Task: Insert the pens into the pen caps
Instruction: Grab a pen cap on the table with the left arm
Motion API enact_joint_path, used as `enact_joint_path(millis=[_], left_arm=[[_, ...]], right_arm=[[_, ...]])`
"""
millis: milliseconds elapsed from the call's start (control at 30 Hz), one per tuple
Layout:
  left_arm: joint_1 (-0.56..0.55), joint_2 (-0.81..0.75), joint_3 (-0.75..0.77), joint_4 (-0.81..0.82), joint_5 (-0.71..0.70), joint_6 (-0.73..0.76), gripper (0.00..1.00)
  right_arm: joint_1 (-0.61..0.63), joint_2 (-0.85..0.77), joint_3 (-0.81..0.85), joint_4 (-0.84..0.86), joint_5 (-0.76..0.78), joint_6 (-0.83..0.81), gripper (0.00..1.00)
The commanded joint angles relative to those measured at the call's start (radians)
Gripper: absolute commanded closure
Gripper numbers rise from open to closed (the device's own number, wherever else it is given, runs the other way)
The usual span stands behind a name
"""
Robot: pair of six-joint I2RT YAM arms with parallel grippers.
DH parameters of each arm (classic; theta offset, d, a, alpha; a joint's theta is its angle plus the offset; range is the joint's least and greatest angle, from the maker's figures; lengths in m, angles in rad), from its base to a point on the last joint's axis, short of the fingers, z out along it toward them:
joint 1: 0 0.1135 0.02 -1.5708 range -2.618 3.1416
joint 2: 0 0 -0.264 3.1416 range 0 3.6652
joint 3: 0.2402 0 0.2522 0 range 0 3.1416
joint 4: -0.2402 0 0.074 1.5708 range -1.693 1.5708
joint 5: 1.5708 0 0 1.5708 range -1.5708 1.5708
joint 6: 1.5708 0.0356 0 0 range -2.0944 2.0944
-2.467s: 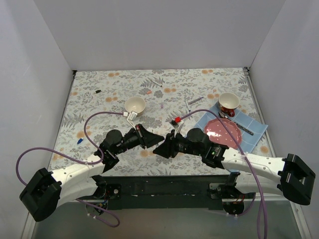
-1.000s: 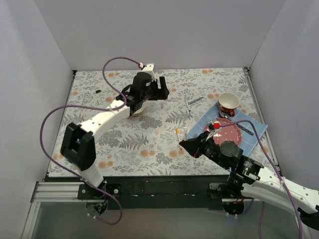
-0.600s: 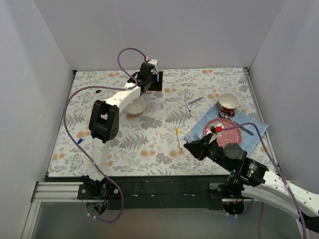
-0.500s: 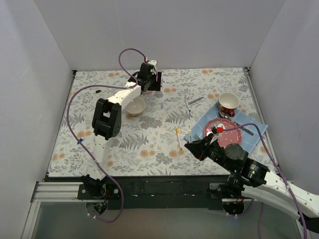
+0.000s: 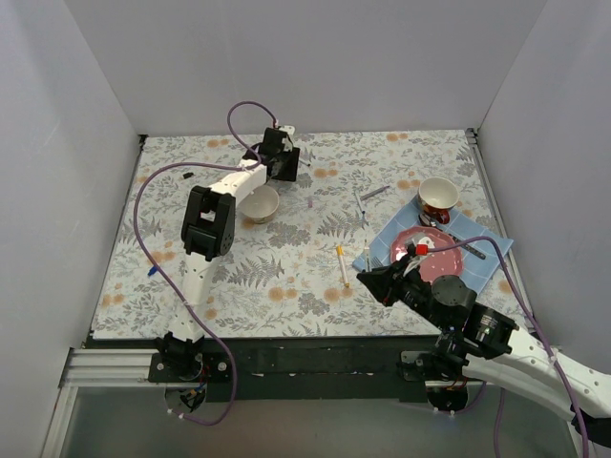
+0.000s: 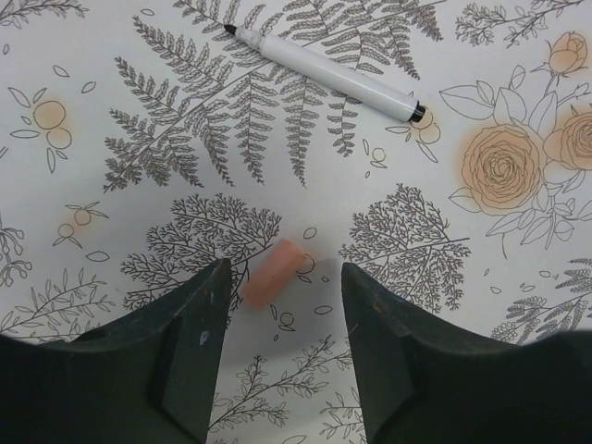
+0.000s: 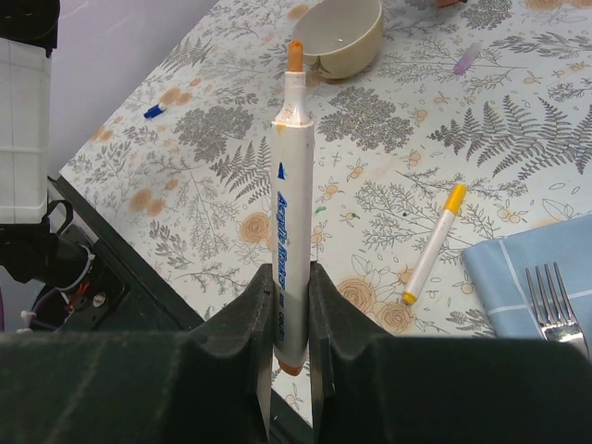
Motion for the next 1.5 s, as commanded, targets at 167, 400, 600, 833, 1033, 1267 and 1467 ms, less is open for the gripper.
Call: enact_joint_path(millis=[167, 400, 600, 833, 1033, 1267, 1467], left_arm=[[-0.001, -0.005, -0.056, 0.022, 0.036, 0.089, 0.52], [-0.001, 0.009, -0.063, 0.025, 0.094, 0.129, 0.57], [-0.002, -0.005, -0.092, 0.015, 0.096, 0.123, 0.69], [-0.004, -0.071, -0.177, 0.035, 0.206, 0.141, 0.88], [-0.007, -0.200, -0.296, 0.054, 0.410, 0.256, 1.00], [-0.041, -0.459, -0.514, 0.103, 0.554, 0.532, 1.00], [-0.070, -0.571, -0.565, 0.013, 0.593, 0.629, 1.00]], right_arm=[[-0.002, 0.012, 0.041, 0.031, 0.017, -0.013, 0.99], [-0.002, 0.007, 0.030, 0.039, 0.022, -0.002, 0.99], [-0.001, 0.004, 0.027, 0.040, 0.031, 0.001, 0.99], [-0.001, 0.001, 0.027, 0.050, 0.029, 0.001, 0.99], [-0.001, 0.000, 0.041, 0.044, 0.017, 0.012, 0.99], [-0.001, -0.020, 0.081, 0.011, 0.025, 0.013, 0.99], [-0.002, -0.054, 0.083, -0.009, 0.019, 0.044, 0.99]])
